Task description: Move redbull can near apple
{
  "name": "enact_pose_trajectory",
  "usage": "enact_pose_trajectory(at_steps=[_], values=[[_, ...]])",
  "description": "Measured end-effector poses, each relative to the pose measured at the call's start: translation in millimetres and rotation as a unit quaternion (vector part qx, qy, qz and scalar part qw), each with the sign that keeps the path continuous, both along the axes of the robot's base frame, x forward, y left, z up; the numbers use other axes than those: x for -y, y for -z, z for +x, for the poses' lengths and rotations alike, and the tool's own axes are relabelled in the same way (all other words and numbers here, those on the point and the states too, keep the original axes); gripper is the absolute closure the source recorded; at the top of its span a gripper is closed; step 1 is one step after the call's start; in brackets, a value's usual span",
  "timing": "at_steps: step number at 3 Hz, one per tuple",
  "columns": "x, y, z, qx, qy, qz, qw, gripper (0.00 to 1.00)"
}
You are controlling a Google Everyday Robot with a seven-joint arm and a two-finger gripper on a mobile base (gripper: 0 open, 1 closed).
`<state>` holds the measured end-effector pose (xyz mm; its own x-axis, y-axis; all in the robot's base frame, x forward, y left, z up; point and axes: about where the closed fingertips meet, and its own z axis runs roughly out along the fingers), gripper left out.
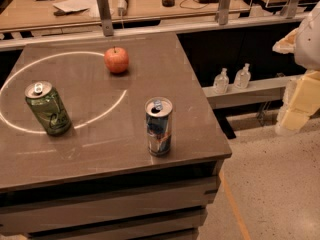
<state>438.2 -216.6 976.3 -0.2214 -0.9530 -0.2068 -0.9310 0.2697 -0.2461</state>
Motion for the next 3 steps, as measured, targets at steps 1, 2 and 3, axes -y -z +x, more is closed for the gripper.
enact_pose_trajectory(at_steps=[1,2,3], values=[[-2.6,0.5,0.3,0.000,-0.004,0.005,1.0000,0.00],[-20.3,4.0,2.0,0.001,-0.029,0.037,0.9989,0.00],[-59.8,14.8,9.1,-0.009,-0.081,0.074,0.9939,0.00]])
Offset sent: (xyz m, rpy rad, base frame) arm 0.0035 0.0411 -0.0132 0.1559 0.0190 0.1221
